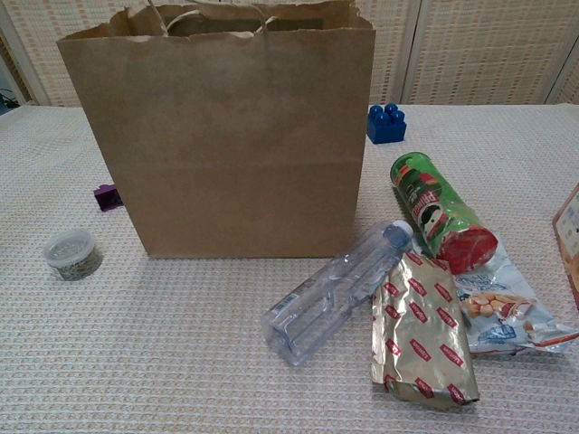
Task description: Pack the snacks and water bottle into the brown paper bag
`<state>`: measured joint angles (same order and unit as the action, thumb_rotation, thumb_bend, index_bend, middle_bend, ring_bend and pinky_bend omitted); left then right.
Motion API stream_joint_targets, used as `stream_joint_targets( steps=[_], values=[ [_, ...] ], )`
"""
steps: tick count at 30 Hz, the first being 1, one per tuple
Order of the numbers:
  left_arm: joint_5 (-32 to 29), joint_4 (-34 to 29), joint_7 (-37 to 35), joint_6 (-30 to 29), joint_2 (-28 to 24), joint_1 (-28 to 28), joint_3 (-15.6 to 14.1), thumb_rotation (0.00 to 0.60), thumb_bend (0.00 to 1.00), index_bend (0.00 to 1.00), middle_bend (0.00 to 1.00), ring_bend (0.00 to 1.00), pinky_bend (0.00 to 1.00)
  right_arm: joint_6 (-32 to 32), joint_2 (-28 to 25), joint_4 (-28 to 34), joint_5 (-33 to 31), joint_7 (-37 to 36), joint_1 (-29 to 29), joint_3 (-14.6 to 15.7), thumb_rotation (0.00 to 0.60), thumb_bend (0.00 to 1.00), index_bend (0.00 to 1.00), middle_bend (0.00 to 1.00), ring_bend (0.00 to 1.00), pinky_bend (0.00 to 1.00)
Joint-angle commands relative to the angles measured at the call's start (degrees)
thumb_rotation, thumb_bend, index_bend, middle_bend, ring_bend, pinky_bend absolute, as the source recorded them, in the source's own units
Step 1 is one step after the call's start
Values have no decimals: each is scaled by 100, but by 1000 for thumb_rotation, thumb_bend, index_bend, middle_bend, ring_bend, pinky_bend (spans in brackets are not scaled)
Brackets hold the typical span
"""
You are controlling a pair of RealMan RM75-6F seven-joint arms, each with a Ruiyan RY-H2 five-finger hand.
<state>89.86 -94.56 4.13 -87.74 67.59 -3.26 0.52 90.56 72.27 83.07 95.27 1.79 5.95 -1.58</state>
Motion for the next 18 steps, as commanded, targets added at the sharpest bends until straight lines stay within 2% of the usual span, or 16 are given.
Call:
stream_joint_targets(
  steps=[1, 18],
  values=[
    [2, -3, 7, 14, 8, -5, -6, 600, 365, 0, 0, 0, 28, 5, -13, -3, -2, -18, -10, 5, 600, 0, 0, 0, 0, 0],
    [-12, -16, -4, 44, -7, -23, -7, 600, 365, 0, 0, 0, 28, -214, -191, 64, 112, -203, 71, 140, 600, 0, 0, 0, 0, 0]
  ],
)
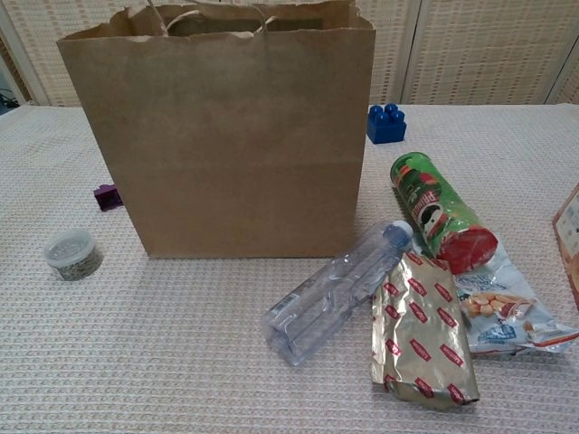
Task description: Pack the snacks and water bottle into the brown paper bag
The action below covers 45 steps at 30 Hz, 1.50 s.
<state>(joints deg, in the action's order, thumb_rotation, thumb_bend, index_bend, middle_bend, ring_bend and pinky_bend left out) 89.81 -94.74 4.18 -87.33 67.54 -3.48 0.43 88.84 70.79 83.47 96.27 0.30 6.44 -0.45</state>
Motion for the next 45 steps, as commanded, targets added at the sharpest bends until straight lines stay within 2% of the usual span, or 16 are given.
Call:
stream_joint_targets(
  steps=[1, 9, 11, 14, 19, 26, 36, 45],
  values=[
    [-14, 4, -15, 9, -4, -3, 4, 600, 365, 0, 0, 0, 28, -60, -83, 38, 40, -122, 36, 46, 600, 0, 0, 0, 0, 0],
    [-43, 5, 24, 59, 11, -17, -4, 600, 365, 0, 0, 0, 27, -195, -479, 125, 226, -385, 152, 153, 600, 0, 0, 0, 0, 0],
    [-13, -15, 65, 18, 17, -7, -4, 600, 364, 0, 0, 0, 27, -237, -877, 163, 500, -517, 291, 216, 600, 0, 0, 0, 0, 0],
    [-1, -23, 114, 5, 29, 2, -15, 600, 364, 0, 0, 0, 28, -560, -1305, 104, 752, -634, 519, 358, 600, 0, 0, 0, 0, 0],
    [-7, -1, 209, 39, 70, -5, -30, 600, 363, 0, 0, 0, 28, -1285, -1598, -10, 998, -677, 905, 590, 600, 0, 0, 0, 0, 0],
    [-39, 22, 250, 42, 95, -4, -18, 600, 364, 0, 0, 0, 28, -1926, -1522, -270, 916, -248, 1115, 696, 600, 0, 0, 0, 0, 0],
    [-15, 22, 291, 9, 105, 3, -19, 600, 363, 0, 0, 0, 28, -2351, -1305, -572, 665, 164, 1254, 692, 600, 0, 0, 0, 0, 0],
    [-32, 13, 269, -7, 93, 10, -7, 600, 364, 0, 0, 0, 27, -2526, -790, -856, 535, 550, 1451, 552, 600, 0, 0, 0, 0, 0]
  ],
)
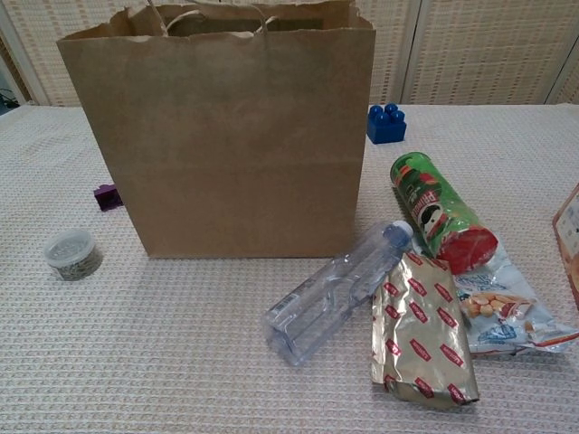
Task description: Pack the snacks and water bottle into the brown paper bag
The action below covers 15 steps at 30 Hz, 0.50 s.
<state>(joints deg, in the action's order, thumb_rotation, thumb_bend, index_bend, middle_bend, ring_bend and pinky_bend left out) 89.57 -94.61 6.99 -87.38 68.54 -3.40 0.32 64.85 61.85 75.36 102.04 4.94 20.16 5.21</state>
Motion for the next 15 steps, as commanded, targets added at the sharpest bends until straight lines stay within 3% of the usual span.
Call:
stream_joint_targets(
  steps=[1, 15],
  values=[
    [-14, 2, -16, 3, -10, 1, 5, 600, 364, 0, 0, 0, 27, -187, 134, -54, -61, 124, 107, -12, 600, 0, 0, 0, 0, 0],
    [-46, 5, -41, 30, -19, -6, 11, 600, 361, 0, 0, 0, 28, -927, 559, -115, -690, 574, 463, -225, 600, 0, 0, 0, 0, 0]
  ],
)
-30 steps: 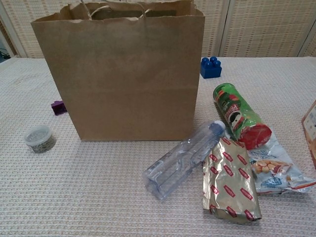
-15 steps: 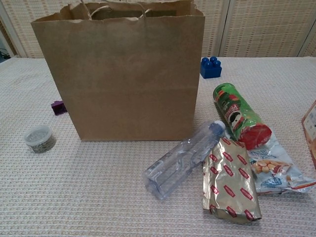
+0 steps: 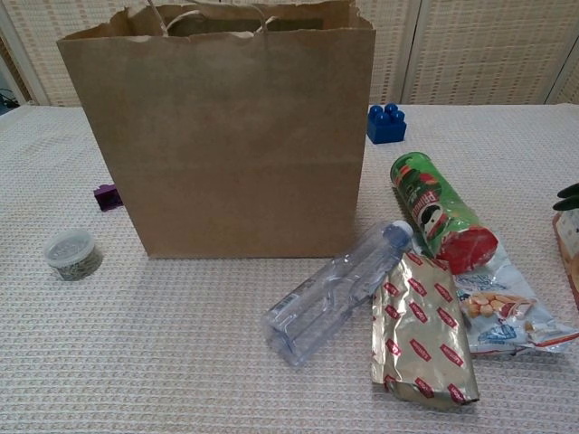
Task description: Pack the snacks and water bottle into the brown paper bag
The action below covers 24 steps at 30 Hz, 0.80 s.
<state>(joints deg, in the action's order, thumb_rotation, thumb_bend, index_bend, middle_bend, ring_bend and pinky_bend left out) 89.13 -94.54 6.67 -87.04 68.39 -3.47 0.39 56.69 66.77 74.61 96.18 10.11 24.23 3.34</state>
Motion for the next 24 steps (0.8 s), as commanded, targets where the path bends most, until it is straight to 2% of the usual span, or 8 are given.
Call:
stream_joint_targets(
  steps=[1, 3, 5, 7, 11, 14, 20, 24],
  values=[
    [-7, 1, -21, -4, -7, 2, 6, 600, 361, 0, 0, 0, 27, -166, 92, -57, -160, 79, 79, -49, 600, 0, 7, 3, 1, 2],
    [-19, 2, -36, 3, -16, 2, 7, 600, 361, 0, 0, 0, 27, -154, 136, -96, -175, 74, 96, -53, 600, 0, 88, 63, 53, 49],
    [-35, 3, -55, 13, -24, -1, 12, 600, 360, 0, 0, 0, 28, -72, 168, -144, -133, 19, 93, -27, 600, 17, 244, 187, 177, 179],
    [-33, 2, -64, 18, -27, -2, 9, 600, 359, 0, 0, 0, 28, 22, 189, -195, -75, -57, 89, 5, 600, 110, 411, 345, 363, 382],
    [-25, -5, -59, 28, -26, -3, -3, 600, 362, 0, 0, 0, 28, 145, 164, -235, -9, -178, 80, 64, 600, 284, 645, 544, 625, 643],
    [-33, -18, -62, 27, -32, -2, 2, 600, 364, 0, 0, 0, 28, 296, 93, -209, 15, -295, 48, 81, 600, 326, 712, 595, 683, 704],
    [-26, -32, -69, 17, -44, 3, -2, 600, 364, 0, 0, 0, 28, 647, -166, -140, -6, -757, -60, 86, 600, 369, 761, 630, 718, 741],
    [-12, -42, -70, 3, -48, 4, 0, 600, 364, 0, 0, 0, 27, 996, -408, -94, -90, -1374, -184, 29, 600, 375, 766, 634, 726, 758]
  ],
)
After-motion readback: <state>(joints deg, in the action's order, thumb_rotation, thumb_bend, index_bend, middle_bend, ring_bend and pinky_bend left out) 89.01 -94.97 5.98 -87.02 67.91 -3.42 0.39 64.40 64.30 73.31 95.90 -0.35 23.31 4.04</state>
